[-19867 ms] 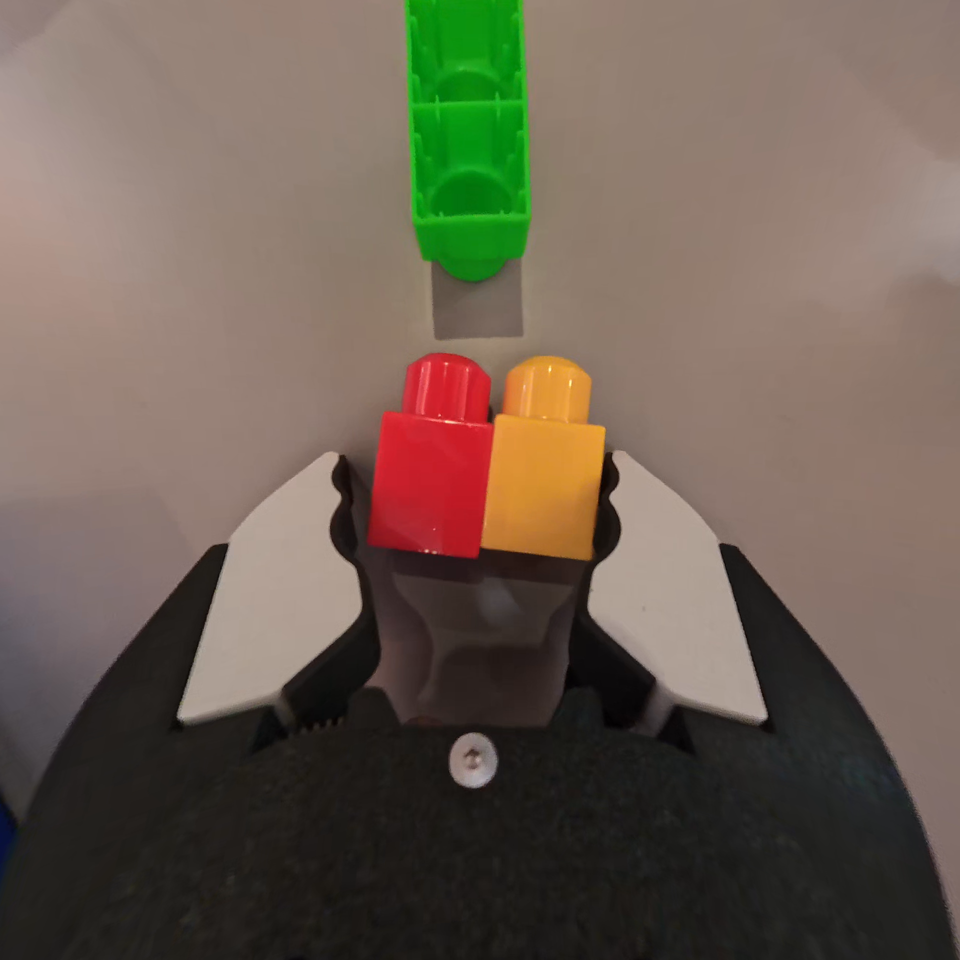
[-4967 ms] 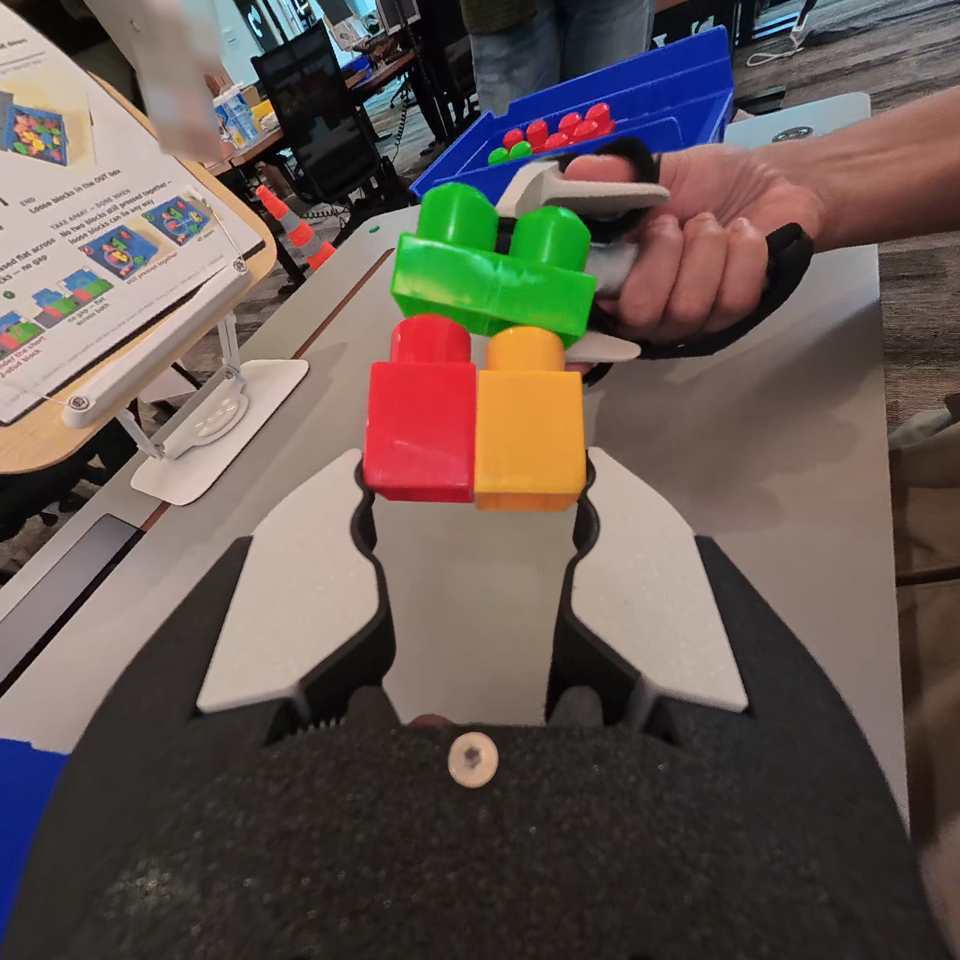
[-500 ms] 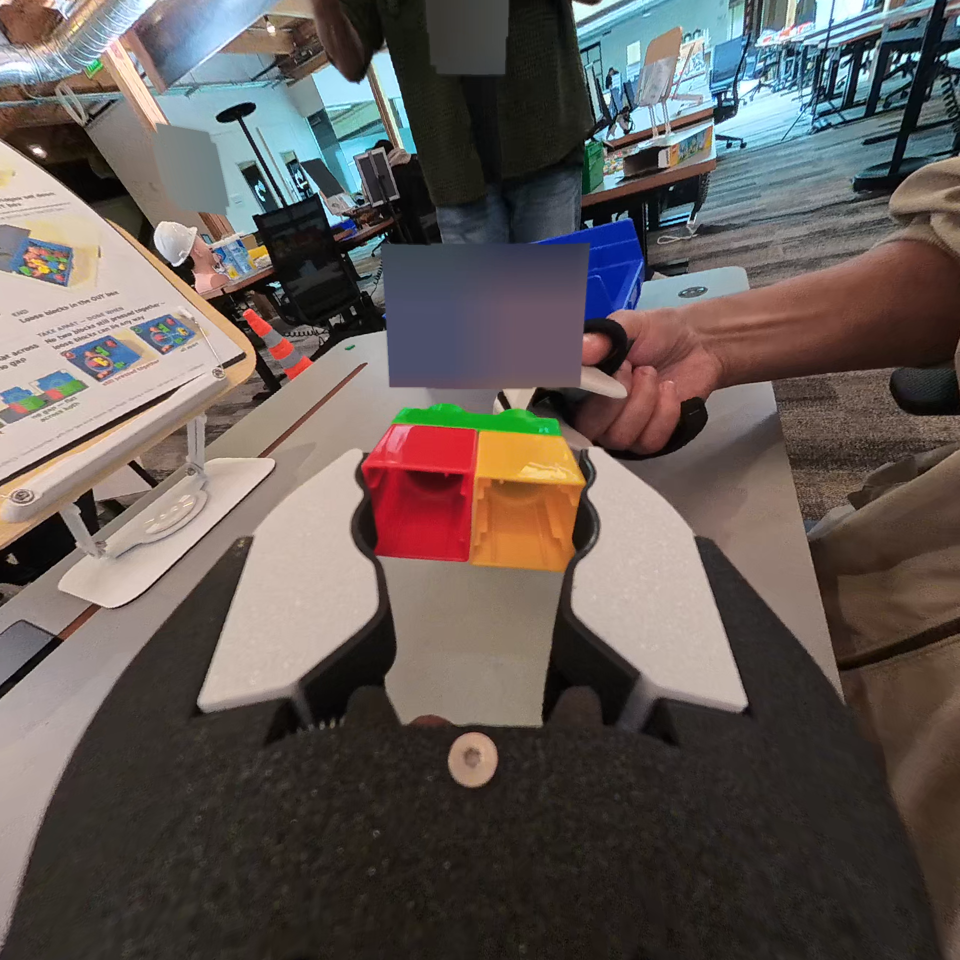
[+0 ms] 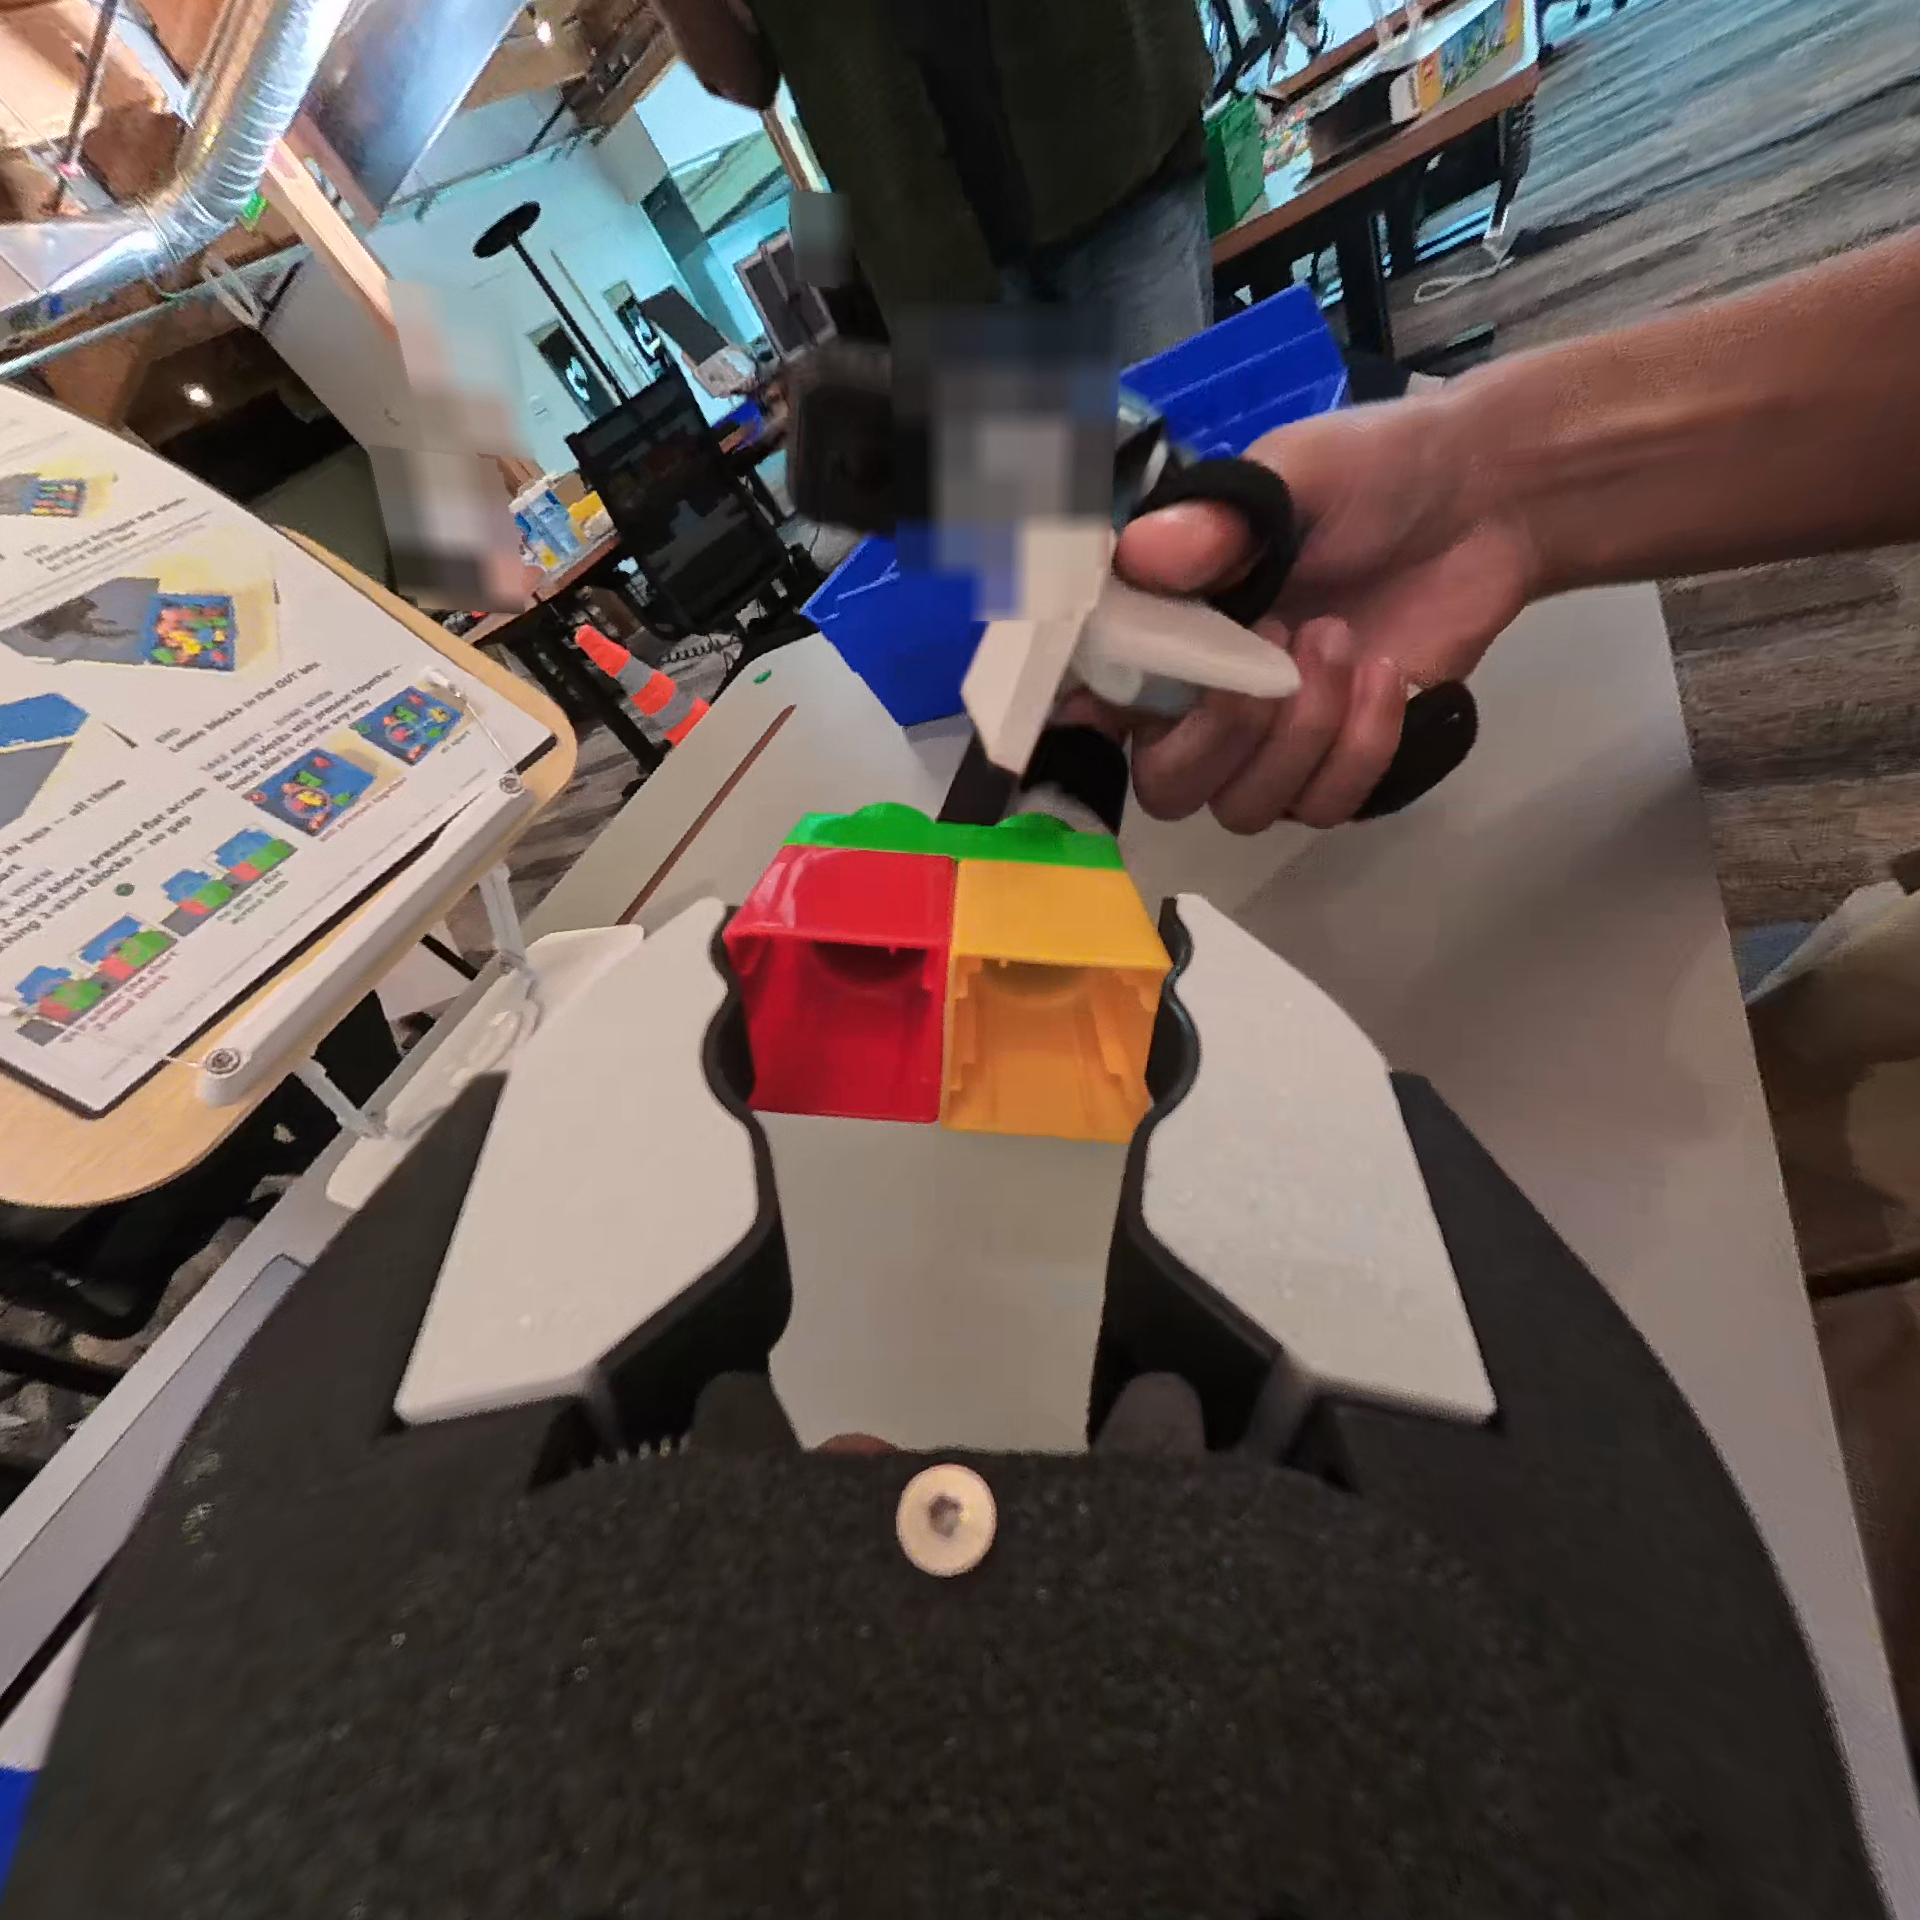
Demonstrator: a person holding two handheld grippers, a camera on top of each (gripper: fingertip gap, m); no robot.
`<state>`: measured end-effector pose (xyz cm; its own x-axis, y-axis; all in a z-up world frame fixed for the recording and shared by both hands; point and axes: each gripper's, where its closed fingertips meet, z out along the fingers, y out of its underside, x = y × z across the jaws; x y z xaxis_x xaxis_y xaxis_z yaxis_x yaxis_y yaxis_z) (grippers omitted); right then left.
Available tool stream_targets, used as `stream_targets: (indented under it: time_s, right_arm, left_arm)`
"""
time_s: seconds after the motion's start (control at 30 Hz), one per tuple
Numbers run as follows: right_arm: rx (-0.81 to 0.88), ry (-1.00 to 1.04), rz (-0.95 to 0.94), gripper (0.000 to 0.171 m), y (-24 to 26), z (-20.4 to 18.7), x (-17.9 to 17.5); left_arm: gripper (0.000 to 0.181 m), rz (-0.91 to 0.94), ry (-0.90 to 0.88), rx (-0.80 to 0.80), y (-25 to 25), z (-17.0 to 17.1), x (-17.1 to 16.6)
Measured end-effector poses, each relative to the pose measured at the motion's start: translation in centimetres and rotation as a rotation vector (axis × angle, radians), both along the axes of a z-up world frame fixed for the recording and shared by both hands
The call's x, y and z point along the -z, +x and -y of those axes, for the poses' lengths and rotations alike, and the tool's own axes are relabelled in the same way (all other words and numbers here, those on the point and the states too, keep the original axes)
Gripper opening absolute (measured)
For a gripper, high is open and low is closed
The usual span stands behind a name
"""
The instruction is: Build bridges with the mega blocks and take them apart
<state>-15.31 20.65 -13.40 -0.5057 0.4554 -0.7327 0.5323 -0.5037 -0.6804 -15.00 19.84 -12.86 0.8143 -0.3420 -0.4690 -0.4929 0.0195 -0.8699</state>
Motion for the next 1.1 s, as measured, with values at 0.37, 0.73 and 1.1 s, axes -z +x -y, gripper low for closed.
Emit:
stream_targets:
  time_s: [0.37, 0.73, 1.1]
  right_arm:
    - [-0.134, -0.254, -0.02, 0.034, 0.5, 0.6, -0.2]
    - [0.016, -0.171, 0.039, 0.034, -0.1, -1.6, 1.2]
    - [0.032, -0.115, 0.055, 0.034, 0.3, -2.1, 1.4]
  left_arm:
    - [0.074, 0.024, 0.027, 0.047, 0.9, 0.2, -0.3]
    - [0.07, -0.033, -0.028, -0.05, -1.0, 0.0, 1.8]
    - [0.025, 0.007, -0.038, -0.001, -1.1, 1.8, 1.6]
